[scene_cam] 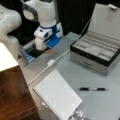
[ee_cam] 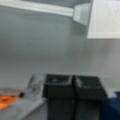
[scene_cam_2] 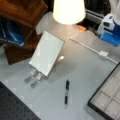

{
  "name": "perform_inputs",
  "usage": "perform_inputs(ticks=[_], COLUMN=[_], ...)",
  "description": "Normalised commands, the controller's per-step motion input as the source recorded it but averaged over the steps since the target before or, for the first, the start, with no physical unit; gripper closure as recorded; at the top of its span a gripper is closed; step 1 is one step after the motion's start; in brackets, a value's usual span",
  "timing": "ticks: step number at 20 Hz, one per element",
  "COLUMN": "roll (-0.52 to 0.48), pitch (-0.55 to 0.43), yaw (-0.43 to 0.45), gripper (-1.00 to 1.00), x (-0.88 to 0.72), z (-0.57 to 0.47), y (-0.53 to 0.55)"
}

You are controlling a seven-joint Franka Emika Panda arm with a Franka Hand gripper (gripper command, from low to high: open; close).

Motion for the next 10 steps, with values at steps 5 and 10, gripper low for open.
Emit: perform_inputs(ticks=[5, 10], roll=[0.128, 0.147], pitch=[-0.463, -0.479], yaw=[0.144, 0.075], gripper=[1.00, 1.00], x=[-0.52, -0.54], z=[-0.50, -0.55], y=[-0.49, -0.40])
